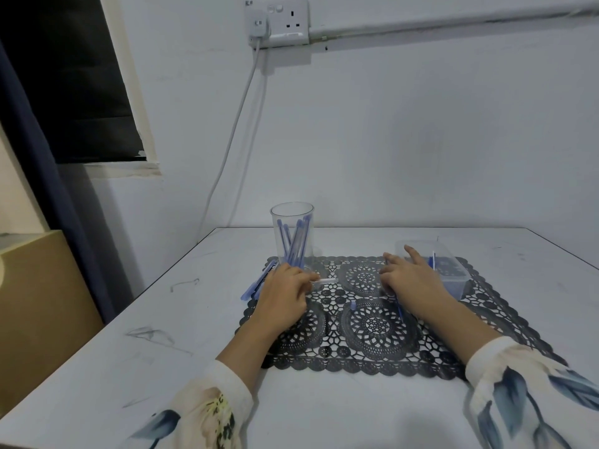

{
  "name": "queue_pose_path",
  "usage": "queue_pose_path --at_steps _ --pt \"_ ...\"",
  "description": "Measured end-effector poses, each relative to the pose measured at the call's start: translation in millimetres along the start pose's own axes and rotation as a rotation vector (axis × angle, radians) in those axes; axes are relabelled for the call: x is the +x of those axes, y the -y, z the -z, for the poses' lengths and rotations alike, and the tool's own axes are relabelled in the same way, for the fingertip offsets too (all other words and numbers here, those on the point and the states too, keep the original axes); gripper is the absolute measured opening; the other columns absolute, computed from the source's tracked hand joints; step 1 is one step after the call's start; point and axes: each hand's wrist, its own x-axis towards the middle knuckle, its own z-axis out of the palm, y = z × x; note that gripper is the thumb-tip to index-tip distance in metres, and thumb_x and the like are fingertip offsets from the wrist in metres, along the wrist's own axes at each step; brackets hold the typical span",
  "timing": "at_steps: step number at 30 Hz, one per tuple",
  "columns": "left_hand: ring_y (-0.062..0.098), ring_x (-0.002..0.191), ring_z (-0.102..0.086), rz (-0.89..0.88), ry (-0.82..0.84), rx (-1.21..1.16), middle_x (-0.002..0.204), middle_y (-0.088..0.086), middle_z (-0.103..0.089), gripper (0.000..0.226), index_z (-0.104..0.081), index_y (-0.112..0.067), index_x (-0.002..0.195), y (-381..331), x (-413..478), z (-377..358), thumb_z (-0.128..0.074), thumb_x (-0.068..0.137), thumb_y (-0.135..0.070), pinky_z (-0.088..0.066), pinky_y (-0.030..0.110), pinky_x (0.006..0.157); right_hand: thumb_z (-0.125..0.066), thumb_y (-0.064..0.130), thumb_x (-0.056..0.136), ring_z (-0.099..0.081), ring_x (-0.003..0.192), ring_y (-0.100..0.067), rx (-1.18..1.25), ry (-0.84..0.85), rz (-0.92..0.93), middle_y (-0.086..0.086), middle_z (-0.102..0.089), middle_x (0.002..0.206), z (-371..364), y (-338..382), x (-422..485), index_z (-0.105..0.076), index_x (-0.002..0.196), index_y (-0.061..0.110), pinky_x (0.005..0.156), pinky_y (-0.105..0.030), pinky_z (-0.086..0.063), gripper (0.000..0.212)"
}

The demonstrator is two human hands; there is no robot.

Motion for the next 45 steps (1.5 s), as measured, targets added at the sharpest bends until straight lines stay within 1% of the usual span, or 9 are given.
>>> queue_pose_path --at_steps 8,13,16,21,27,31,36,38,45 --pt "0.014 0.097 -0.044 -0.001 0.009 0.011 0.102 -0.004 -0.065 0.034 -0.062 -0.022 0.120 1.1 1.3 -1.6 -0.051 0.091 -0.010 -0.031 0.024 0.084 -0.054 0.019 0.091 -0.022 0.140 -0.014 -0.025 0.019 -0.044 0.006 -0.047 0.139 4.0 2.7 -2.2 -0.056 0.123 0.026 0.114 -0.049 -0.004 0.033" --pt "0.014 0.097 -0.044 -0.003 0.009 0.011 0.102 -0.005 -0.065 0.034 -0.062 -0.022 0.120 1.6 1.2 -1.8 -0.051 0.091 -0.010 -0.032 0.025 0.086 -0.054 0.023 0.090 -0.027 0.137 -0.014 0.021 -0.008 -0.063 0.006 -0.050 0.135 4.0 3.7 -2.7 -0.061 0.114 0.028 0.115 -0.046 -0.007 0.025" --pt "0.014 0.096 -0.044 -0.008 0.007 0.009 0.102 -0.003 -0.065 0.034 -0.062 -0.021 0.120 1.2 1.3 -1.6 -0.051 0.090 -0.010 -0.031 0.024 0.084 -0.055 0.023 0.089 -0.040 0.126 -0.012 0.166 -0.100 -0.112 0.007 -0.059 0.120 0.9 4.2 -0.8 -0.066 0.100 0.028 0.113 -0.039 -0.013 0.017" --pt "0.016 0.096 -0.045 -0.017 0.000 0.018 0.100 -0.003 -0.065 0.033 -0.063 -0.021 0.119 1.3 1.8 -2.2 -0.051 0.091 -0.011 -0.031 0.024 0.083 -0.050 0.011 0.087 -0.054 0.098 -0.018 0.504 -0.326 -0.280 0.001 -0.066 0.095 3.6 4.4 0.1 -0.071 0.089 0.020 0.091 -0.033 -0.035 0.023" --pt "0.018 0.098 -0.047 -0.029 -0.002 0.019 0.103 -0.002 -0.066 0.031 -0.064 -0.020 0.118 0.5 3.6 -2.9 -0.052 0.091 -0.010 -0.035 0.029 0.085 -0.046 0.006 0.085 -0.055 0.084 -0.020 0.750 -0.422 -0.500 -0.005 -0.065 0.095 9.4 -10.3 7.1 -0.069 0.088 0.015 0.070 -0.031 -0.045 0.025" --pt "0.017 0.097 -0.047 -0.035 -0.014 0.006 0.102 -0.002 -0.066 0.031 -0.064 -0.019 0.118 -0.9 2.4 -2.5 -0.052 0.091 -0.010 -0.033 0.026 0.083 -0.052 0.007 0.082 -0.059 0.093 -0.027 0.652 -0.210 -0.657 -0.009 -0.066 0.104 13.1 -36.4 13.0 -0.067 0.100 0.012 0.074 -0.031 -0.046 0.024" --pt "0.015 0.096 -0.046 -0.031 -0.018 -0.007 0.101 -0.002 -0.066 0.030 -0.064 -0.019 0.118 0.1 4.1 -2.9 -0.053 0.091 -0.012 -0.031 0.024 0.081 -0.075 0.022 0.070 -0.058 0.079 -0.025 0.579 0.093 -0.703 -0.012 -0.067 0.096 11.6 -57.2 15.0 -0.067 0.094 0.006 0.065 -0.027 -0.045 0.030" --pt "0.016 0.096 -0.046 -0.033 -0.015 -0.003 0.101 -0.002 -0.066 0.030 -0.064 -0.019 0.118 0.6 4.4 -3.5 -0.053 0.091 -0.013 -0.032 0.025 0.082 -0.077 0.029 0.069 -0.060 0.082 -0.025 0.590 0.115 -0.710 -0.011 -0.066 0.096 6.2 -57.4 15.7 -0.067 0.096 0.006 0.066 -0.028 -0.047 0.036" --pt "0.015 0.096 -0.046 -0.015 -0.007 -0.008 0.100 -0.003 -0.066 0.030 -0.063 -0.020 0.119 0.9 3.2 -4.5 -0.052 0.092 -0.015 -0.034 0.026 0.083 -0.071 0.023 0.073 -0.055 0.075 -0.022 0.611 0.090 -0.716 -0.010 -0.066 0.092 -2.1 -54.5 16.4 -0.068 0.097 0.008 0.060 -0.027 -0.041 0.028"
